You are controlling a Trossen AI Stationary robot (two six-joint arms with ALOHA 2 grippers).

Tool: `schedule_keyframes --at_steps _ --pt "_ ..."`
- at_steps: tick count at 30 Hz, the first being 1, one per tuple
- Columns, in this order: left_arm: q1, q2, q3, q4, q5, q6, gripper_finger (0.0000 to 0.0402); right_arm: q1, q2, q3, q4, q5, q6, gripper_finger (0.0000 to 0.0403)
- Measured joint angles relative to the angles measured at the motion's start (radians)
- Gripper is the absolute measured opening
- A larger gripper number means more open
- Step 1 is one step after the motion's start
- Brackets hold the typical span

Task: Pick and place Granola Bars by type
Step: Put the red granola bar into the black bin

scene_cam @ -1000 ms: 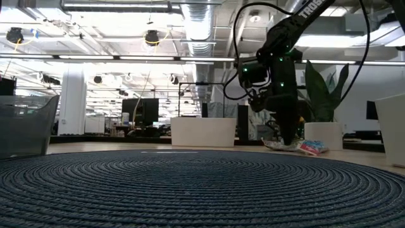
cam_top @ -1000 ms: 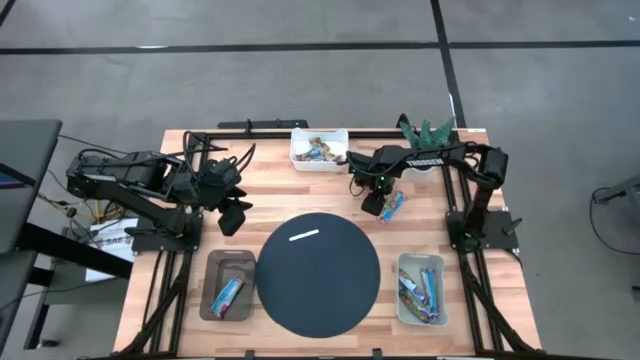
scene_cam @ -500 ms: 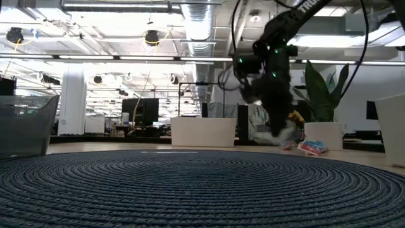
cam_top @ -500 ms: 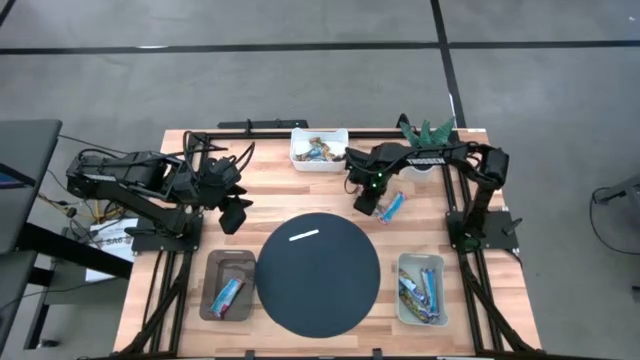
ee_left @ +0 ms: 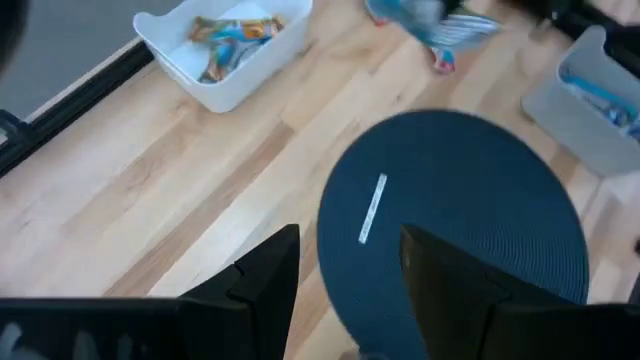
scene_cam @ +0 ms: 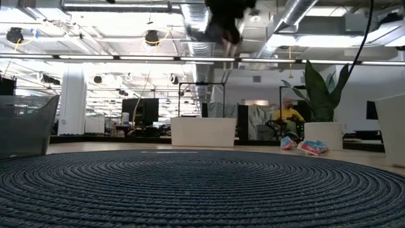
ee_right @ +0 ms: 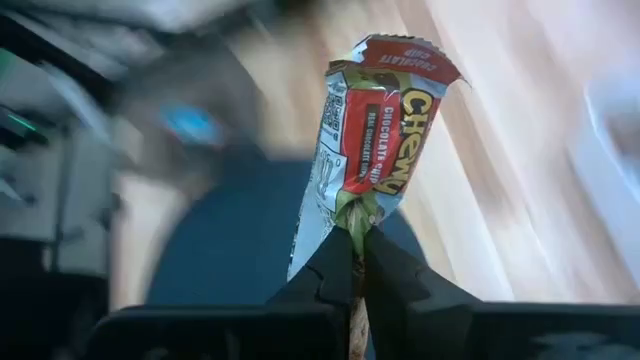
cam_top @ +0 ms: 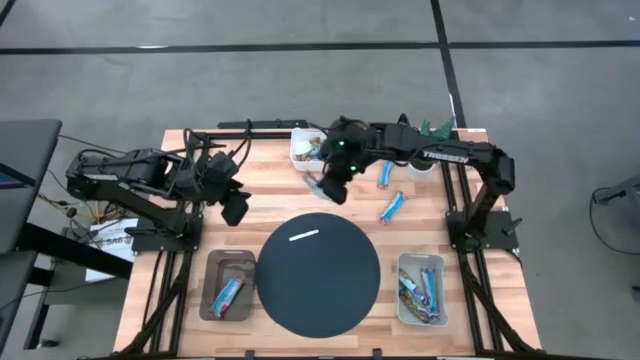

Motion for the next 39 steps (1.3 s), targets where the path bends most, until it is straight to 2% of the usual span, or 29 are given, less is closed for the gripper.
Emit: schedule_keyframes --at_steps 7,15,24,32,35,39 --pt "0.049 0.000 0.000 0.204 -0.065 0.049 0.0167 0.065 -0.002 0.163 0.135 0.001 0.052 0.0001" --pt "0.115 0.034 0.000 0.513 -0.027 0.186 0.0167 0.069 -0.001 0.193 0.184 0.014 0.069 0.0001" --pt "0.174 0.080 0.000 0.600 0.057 0.208 0.0173 0.069 0.000 0.193 0.248 0.035 0.063 0.0001" --pt "0.192 0.103 0.000 0.660 0.049 0.232 0.0173 0.068 -0.001 0.193 0.266 0.035 0.062 0.0000" --pt "0.191 0.103 0.000 0.659 0.044 0.235 0.0157 0.069 0.000 0.193 0.267 0.034 0.062 0.0000" --pt "0.192 0.103 0.000 0.657 0.043 0.235 0.0107 0.069 0.000 0.193 0.269 0.033 0.062 0.0000"
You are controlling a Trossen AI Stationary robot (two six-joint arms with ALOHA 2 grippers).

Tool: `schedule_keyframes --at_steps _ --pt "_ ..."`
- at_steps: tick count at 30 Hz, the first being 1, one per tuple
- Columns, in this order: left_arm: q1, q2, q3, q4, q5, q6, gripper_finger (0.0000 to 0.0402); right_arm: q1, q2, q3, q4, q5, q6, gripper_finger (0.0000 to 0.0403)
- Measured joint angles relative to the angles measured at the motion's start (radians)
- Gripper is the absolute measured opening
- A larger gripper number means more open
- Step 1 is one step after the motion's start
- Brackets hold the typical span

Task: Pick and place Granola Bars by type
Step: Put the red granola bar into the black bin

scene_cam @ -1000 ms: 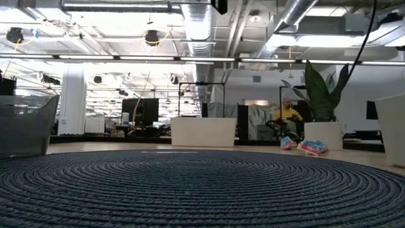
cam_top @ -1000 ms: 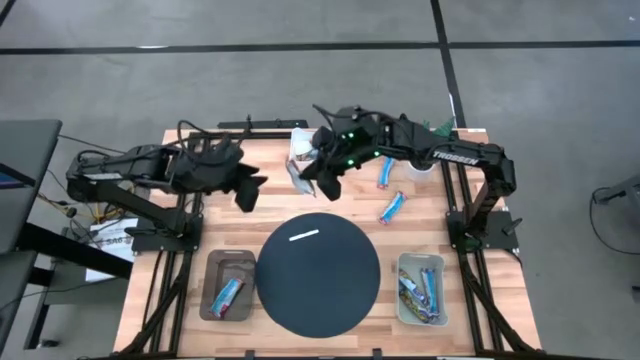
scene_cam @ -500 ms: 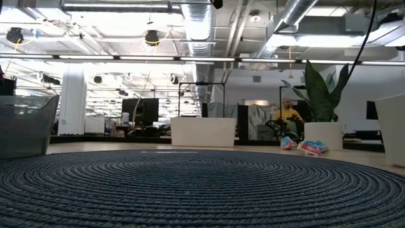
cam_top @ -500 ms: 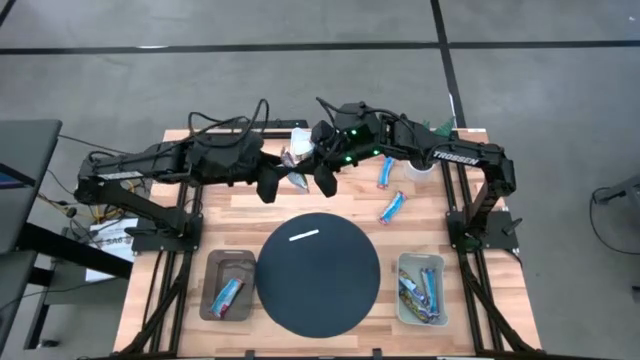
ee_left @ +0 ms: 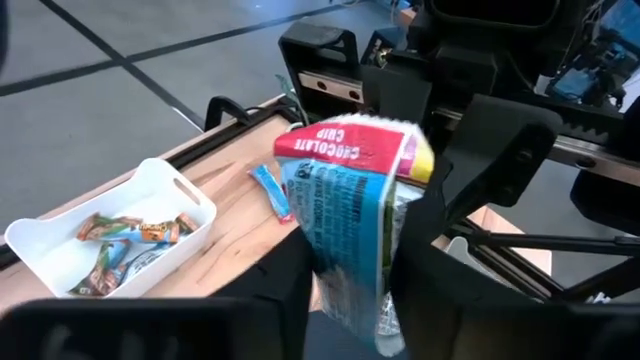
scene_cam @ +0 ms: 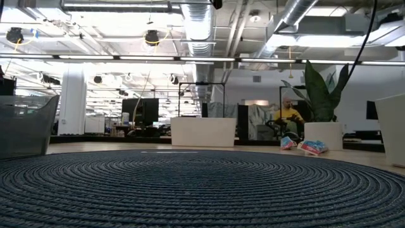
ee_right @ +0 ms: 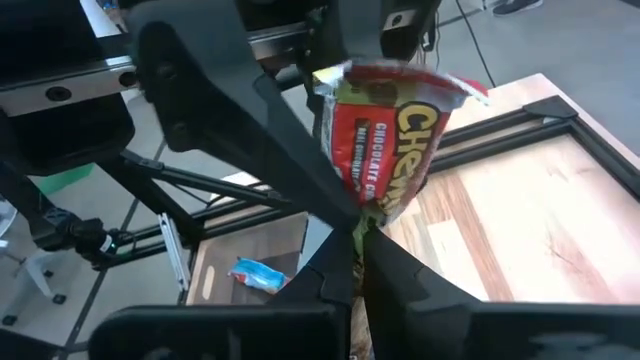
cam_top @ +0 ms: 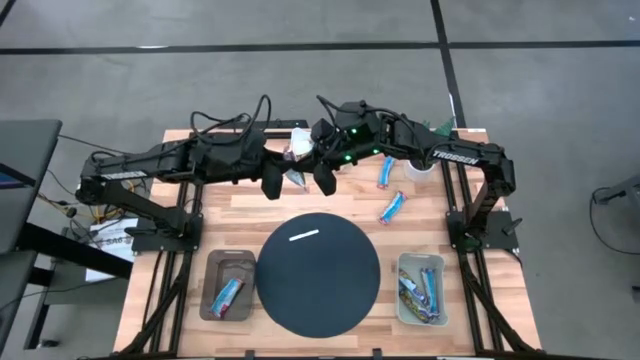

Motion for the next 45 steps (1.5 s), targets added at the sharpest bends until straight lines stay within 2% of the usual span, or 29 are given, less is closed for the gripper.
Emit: schedule_keyframes --at_steps 5,10,13,18,21,25,27,30,35,39,45 --pt "0.000 0.000 0.000 0.000 -0.009 0.007 0.0042 0.000 0.000 0.000 0.001 0.000 0.003 0.0001" --pt "-0.001 -0.006 0.000 -0.009 -0.014 0.007 0.0034 0.000 0.000 0.000 0.005 0.000 -0.004 0.0013" --pt "0.000 -0.018 0.000 -0.063 -0.018 0.008 0.0042 -0.007 -0.007 0.000 -0.016 -0.005 -0.027 0.0046" --pt "0.001 -0.041 0.000 -0.162 0.001 -0.004 0.0032 -0.030 -0.038 0.002 -0.086 -0.006 -0.037 0.0127" --pt "0.000 -0.060 0.000 -0.223 0.097 -0.020 0.0029 -0.053 -0.055 0.000 -0.183 -0.004 -0.037 0.0176" --pt "-0.014 -0.073 0.000 -0.351 0.329 -0.072 0.0037 -0.077 -0.075 0.000 -0.285 -0.002 -0.038 0.0223" --pt "-0.044 -0.075 0.000 -0.427 0.408 -0.117 0.0037 -0.082 -0.084 0.001 -0.329 -0.001 -0.048 0.0237" --pt "-0.093 -0.074 0.000 -0.560 0.466 -0.140 0.0031 -0.082 -0.089 0.000 -0.394 0.016 -0.074 0.0245" --pt "-0.177 -0.074 0.000 -0.711 0.470 -0.219 0.0035 -0.082 -0.089 0.000 -0.491 0.048 -0.090 0.0242" --pt "-0.248 -0.057 0.000 -0.773 0.479 -0.309 0.0040 -0.082 -0.089 0.000 -0.544 0.051 -0.107 0.0239" --pt "-0.345 -0.019 0.000 -0.781 0.503 -0.387 0.0033 -0.082 -0.089 0.000 -0.564 0.050 -0.116 0.0238"
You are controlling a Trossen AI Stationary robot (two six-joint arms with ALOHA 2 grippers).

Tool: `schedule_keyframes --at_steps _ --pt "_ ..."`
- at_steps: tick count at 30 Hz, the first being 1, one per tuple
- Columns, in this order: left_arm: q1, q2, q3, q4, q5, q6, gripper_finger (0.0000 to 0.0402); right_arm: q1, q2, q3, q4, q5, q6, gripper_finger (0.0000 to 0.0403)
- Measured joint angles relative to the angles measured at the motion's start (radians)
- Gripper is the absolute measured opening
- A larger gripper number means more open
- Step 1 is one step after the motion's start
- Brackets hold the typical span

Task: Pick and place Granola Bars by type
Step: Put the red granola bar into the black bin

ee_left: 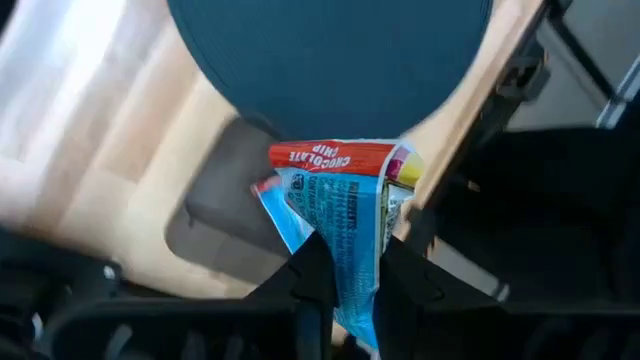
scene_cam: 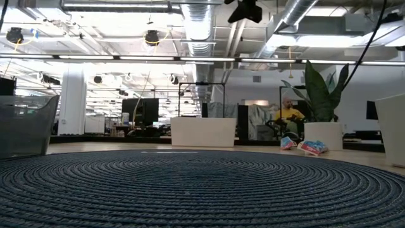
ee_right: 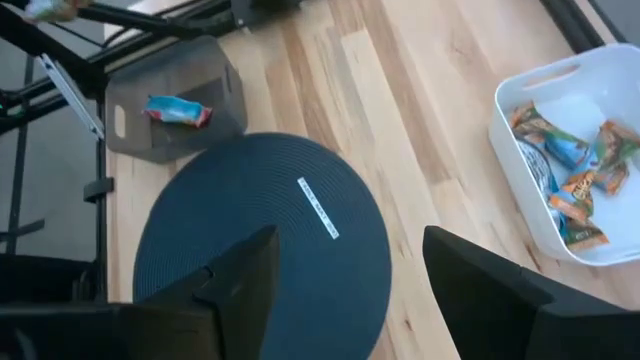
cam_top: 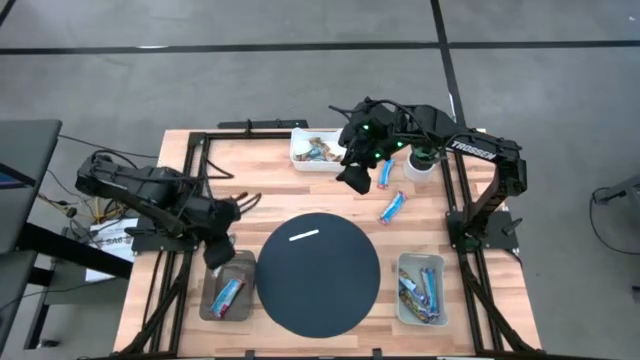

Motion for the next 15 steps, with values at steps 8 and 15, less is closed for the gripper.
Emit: schedule_keyframes --at_steps 8,15 --pt "-0.059 0.060 0.000 -0.066 0.047 -0.014 0.0069 0.000 0.000 0.000 -0.023 0.000 -0.002 0.0238" --pt "-0.063 0.059 0.000 -0.094 0.054 -0.029 0.0121 0.000 0.000 0.000 -0.056 -0.001 -0.019 0.0238"
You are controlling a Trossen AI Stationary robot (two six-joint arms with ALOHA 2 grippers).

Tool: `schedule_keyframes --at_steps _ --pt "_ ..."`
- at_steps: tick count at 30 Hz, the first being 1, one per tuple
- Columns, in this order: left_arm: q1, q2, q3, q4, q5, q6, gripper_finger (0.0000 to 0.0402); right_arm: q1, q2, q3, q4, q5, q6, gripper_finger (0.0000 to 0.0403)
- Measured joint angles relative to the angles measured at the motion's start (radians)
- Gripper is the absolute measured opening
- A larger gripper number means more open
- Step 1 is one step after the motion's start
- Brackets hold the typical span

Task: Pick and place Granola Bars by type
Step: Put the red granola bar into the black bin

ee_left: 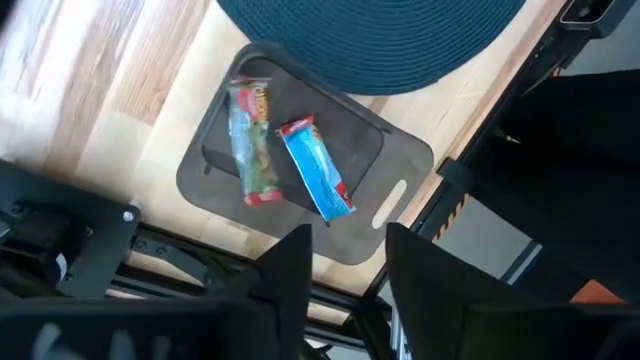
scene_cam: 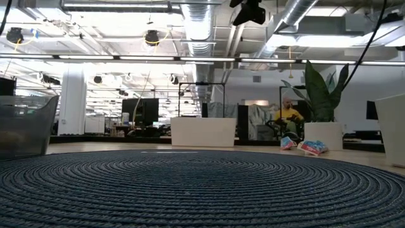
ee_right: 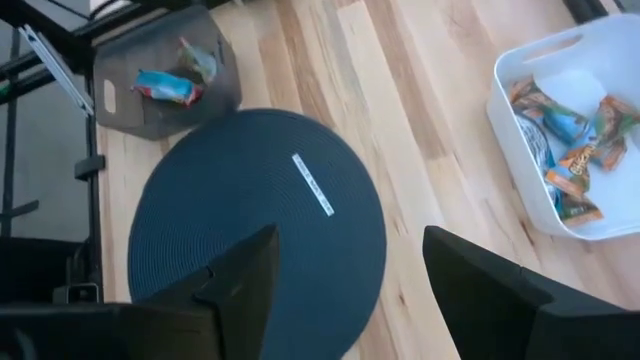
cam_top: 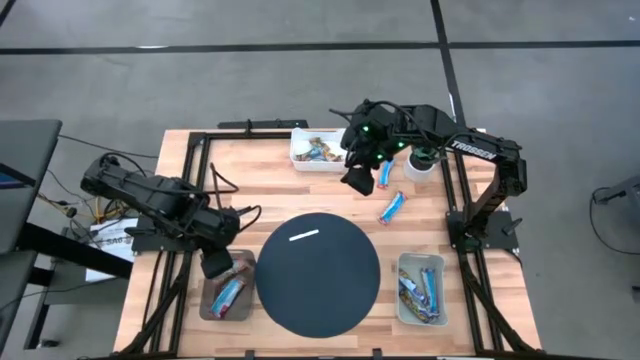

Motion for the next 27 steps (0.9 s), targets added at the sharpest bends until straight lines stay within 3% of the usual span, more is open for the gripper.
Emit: schedule_keyframes --at_steps 4,11,16,21,27 --pt "0.000 -0.003 0.000 -0.002 -0.058 -0.004 0.0141 0.000 0.000 0.000 -0.057 0.001 -0.010 0.0238" --pt "0.006 -0.058 0.000 0.079 -0.375 -0.035 0.0147 -0.024 -0.001 -0.013 -0.273 0.078 -0.053 0.0238" --pt "0.036 -0.117 0.000 0.169 -0.527 0.003 0.0147 -0.067 0.000 -0.133 -0.333 0.086 -0.045 0.0238" --pt "0.065 -0.153 0.000 0.216 -0.606 0.050 0.0148 -0.095 0.001 -0.331 -0.289 0.086 -0.004 0.0238" --pt "0.126 -0.149 0.000 0.288 -0.605 0.183 0.0148 -0.091 0.001 -0.536 -0.083 0.079 0.171 0.0238"
